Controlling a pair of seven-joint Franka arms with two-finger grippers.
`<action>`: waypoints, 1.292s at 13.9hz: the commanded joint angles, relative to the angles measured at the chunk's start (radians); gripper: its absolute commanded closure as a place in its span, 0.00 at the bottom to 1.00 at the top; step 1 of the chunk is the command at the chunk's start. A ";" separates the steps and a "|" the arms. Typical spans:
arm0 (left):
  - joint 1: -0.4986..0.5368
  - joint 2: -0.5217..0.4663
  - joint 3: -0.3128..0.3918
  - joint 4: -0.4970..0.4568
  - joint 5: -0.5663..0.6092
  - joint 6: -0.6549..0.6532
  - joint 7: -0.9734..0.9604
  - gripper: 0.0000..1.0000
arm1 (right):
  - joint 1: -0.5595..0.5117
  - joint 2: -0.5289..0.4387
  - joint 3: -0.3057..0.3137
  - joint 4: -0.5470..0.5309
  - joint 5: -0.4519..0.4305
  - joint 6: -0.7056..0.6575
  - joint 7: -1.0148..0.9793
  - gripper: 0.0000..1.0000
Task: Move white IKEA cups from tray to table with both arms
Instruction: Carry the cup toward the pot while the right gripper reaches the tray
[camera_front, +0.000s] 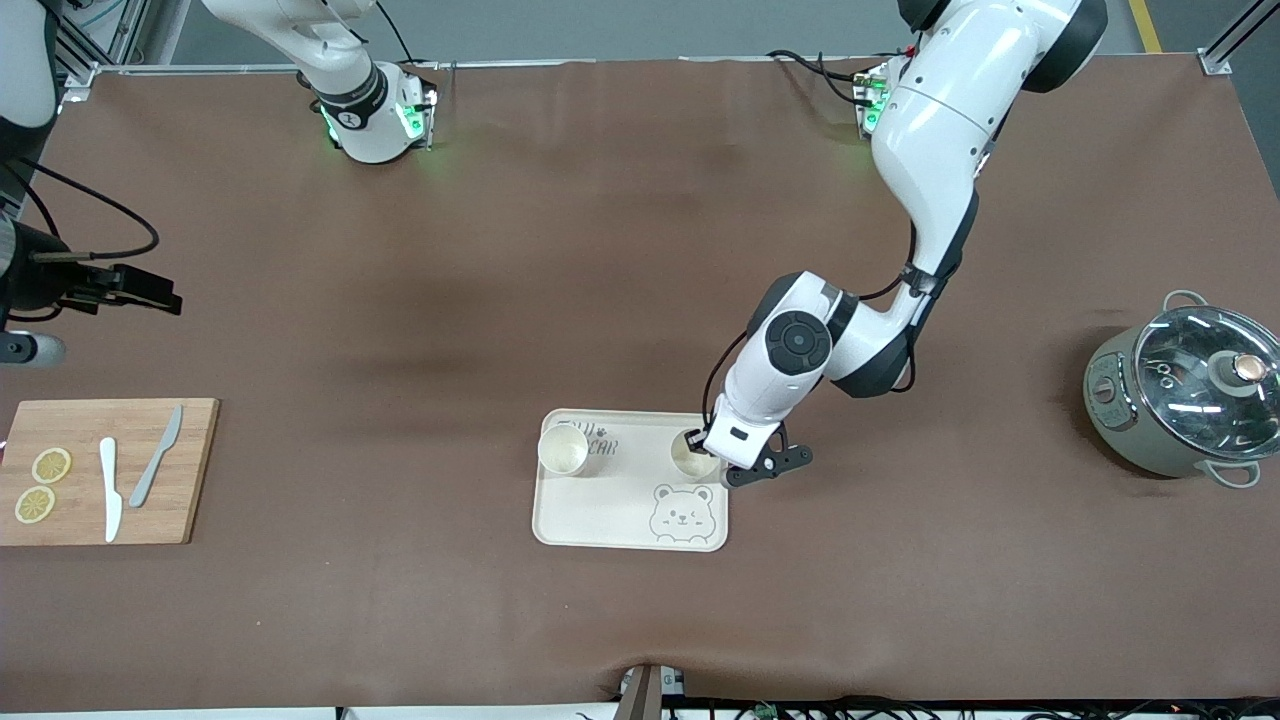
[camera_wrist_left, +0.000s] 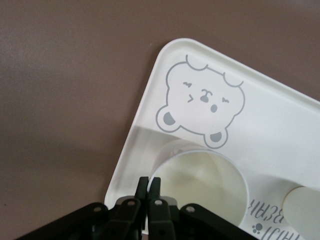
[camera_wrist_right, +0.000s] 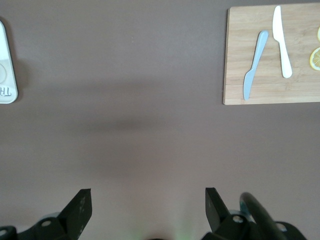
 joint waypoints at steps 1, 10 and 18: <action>-0.004 -0.030 0.004 0.008 0.030 -0.006 -0.002 1.00 | -0.017 0.038 -0.004 0.012 0.009 -0.009 0.007 0.00; 0.072 -0.217 -0.004 -0.001 0.024 -0.253 0.003 1.00 | 0.042 0.100 -0.001 0.012 0.009 -0.003 0.219 0.00; 0.215 -0.352 -0.007 -0.199 0.028 -0.427 0.175 1.00 | 0.130 0.317 0.005 0.027 0.192 0.251 0.401 0.00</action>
